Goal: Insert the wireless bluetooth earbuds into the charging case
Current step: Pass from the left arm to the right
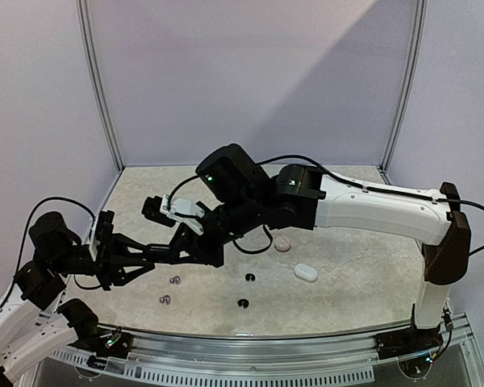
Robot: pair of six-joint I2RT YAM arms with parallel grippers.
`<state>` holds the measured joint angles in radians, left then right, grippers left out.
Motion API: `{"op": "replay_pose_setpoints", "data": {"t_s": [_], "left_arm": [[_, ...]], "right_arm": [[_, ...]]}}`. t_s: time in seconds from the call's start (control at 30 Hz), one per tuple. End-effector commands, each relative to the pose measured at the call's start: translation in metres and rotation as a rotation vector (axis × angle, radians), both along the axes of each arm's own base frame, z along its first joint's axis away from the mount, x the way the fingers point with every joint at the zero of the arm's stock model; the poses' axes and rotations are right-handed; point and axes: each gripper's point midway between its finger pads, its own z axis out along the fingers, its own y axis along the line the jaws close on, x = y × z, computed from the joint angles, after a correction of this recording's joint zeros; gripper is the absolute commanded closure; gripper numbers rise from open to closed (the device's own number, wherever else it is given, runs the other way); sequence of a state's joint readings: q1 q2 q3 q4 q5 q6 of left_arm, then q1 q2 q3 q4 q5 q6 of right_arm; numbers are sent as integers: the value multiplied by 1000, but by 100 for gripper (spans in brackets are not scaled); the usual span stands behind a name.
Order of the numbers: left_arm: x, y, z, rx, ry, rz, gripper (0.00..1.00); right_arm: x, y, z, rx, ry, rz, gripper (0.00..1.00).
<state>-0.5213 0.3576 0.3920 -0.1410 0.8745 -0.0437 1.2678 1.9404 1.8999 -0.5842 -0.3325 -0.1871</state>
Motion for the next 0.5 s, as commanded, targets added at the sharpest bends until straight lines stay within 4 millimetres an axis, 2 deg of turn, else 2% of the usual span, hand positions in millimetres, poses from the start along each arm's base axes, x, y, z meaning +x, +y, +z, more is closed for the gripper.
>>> {"op": "replay_pose_setpoints", "data": {"t_s": [0.0, 0.07, 0.13, 0.17, 0.3, 0.47], "left_arm": [[3, 1, -6, 2, 7, 15, 73], [3, 1, -5, 0, 7, 16, 80], [3, 1, -4, -5, 4, 18, 83], [3, 2, -3, -10, 3, 19, 81], [0, 1, 0, -31, 6, 4, 62], [1, 1, 3, -43, 13, 6, 58]], "right_arm": [[-6, 1, 31, 70, -20, 30, 100], [-6, 3, 31, 70, -18, 33, 100], [-6, 4, 28, 65, -18, 35, 100], [-6, 5, 27, 61, -16, 36, 100], [-5, 7, 22, 44, -15, 33, 100], [-4, 8, 22, 48, -20, 33, 100]]}}
